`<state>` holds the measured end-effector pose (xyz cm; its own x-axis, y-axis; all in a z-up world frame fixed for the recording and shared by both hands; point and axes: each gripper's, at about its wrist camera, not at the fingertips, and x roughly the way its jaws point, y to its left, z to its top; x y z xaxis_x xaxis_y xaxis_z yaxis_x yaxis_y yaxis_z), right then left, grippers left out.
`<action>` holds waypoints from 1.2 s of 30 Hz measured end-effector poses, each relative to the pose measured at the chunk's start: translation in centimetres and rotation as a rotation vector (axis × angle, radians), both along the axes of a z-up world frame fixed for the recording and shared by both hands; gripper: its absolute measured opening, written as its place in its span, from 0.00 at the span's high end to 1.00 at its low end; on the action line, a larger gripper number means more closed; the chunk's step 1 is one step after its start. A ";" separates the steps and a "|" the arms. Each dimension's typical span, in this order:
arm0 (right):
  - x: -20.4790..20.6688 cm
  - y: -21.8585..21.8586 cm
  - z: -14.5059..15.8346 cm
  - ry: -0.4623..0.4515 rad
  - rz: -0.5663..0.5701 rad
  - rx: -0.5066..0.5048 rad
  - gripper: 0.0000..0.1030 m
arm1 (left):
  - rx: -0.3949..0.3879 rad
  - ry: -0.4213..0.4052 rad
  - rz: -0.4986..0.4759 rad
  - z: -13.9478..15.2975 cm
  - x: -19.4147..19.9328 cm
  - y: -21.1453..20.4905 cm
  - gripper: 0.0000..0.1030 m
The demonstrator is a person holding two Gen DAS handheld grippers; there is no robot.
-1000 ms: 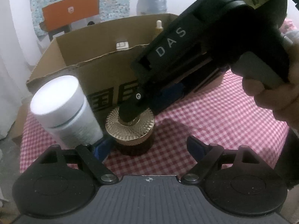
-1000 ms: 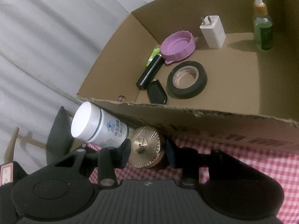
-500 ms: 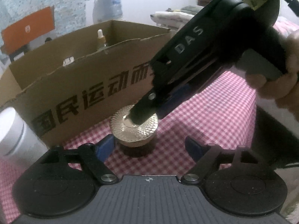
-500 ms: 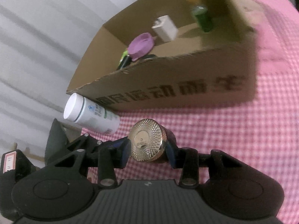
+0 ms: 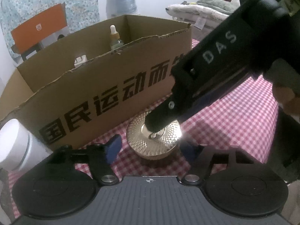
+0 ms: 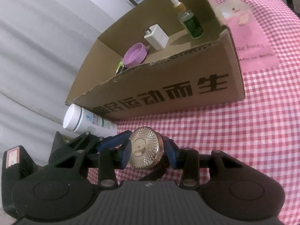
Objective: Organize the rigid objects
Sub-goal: 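Grasp the gold round jar with the right gripper, then lift the gold jar and carry it over the box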
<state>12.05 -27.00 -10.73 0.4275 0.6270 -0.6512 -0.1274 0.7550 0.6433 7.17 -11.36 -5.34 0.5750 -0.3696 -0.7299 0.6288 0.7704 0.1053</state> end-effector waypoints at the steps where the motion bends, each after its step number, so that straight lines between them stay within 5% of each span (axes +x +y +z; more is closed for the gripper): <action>1: 0.1 0.1 -0.2 0.001 0.001 -0.001 0.58 | -0.005 0.006 0.000 0.0 0.2 -0.1 0.39; 18: -0.9 0.1 0.4 -0.001 -0.022 -0.027 0.58 | -0.050 0.017 0.003 0.9 -0.4 -0.3 0.46; 26: -2.5 0.0 5.0 -0.107 -0.028 -0.072 0.58 | -0.097 -0.071 -0.003 4.6 -1.5 0.1 0.46; 36: -2.0 0.6 14.2 -0.317 0.024 -0.104 0.58 | -0.171 -0.188 0.054 12.7 -0.2 1.0 0.46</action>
<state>10.05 -26.36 3.43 0.6051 0.5762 -0.5494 -0.3271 0.8091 0.4882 7.00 -10.33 7.32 0.7166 -0.4438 -0.5381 0.5684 0.8187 0.0816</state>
